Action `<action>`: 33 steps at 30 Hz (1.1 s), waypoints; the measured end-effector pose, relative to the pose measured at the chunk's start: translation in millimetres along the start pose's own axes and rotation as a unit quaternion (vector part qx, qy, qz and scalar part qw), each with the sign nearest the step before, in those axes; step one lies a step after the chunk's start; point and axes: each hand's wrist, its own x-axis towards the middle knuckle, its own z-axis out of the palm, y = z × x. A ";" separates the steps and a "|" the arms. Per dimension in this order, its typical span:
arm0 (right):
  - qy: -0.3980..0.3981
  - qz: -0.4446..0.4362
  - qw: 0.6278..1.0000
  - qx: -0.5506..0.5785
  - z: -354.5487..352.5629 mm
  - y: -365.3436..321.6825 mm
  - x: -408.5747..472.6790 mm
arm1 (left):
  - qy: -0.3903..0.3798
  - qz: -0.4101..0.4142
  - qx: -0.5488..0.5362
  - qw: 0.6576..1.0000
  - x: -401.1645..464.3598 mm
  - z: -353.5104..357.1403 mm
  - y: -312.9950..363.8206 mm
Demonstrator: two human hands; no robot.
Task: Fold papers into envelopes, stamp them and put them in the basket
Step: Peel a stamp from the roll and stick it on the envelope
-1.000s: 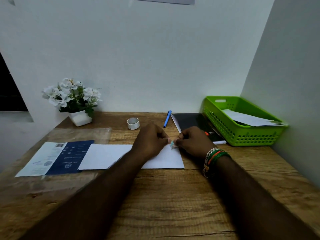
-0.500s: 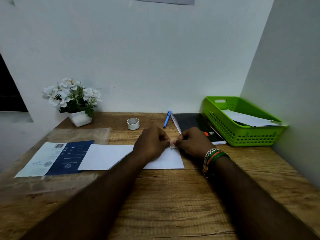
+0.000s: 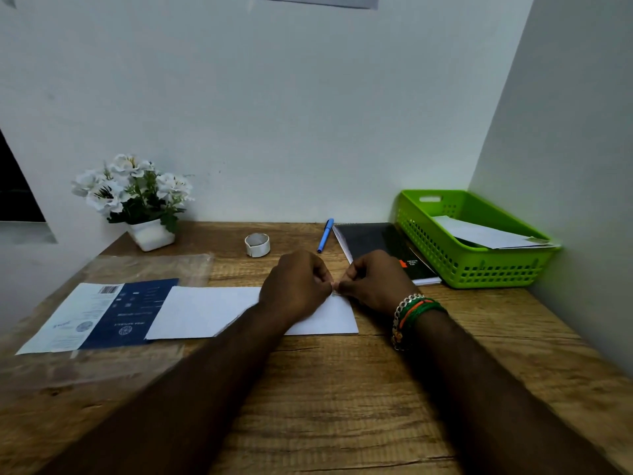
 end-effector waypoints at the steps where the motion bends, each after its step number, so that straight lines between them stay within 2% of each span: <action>1: -0.001 -0.001 1.000 0.001 -0.2 -0.2 0.0 | 0.000 -0.001 0.000 1.000 0.1 -0.1 -0.1; 18: -0.053 0.033 0.996 0.060 -6.2 2.7 1.4 | -0.029 -0.022 -0.031 0.999 7.1 0.8 -4.5; 33: -0.007 0.030 1.000 -0.004 3.3 -0.2 4.1 | -0.028 -0.010 -0.029 0.999 4.9 0.3 -4.9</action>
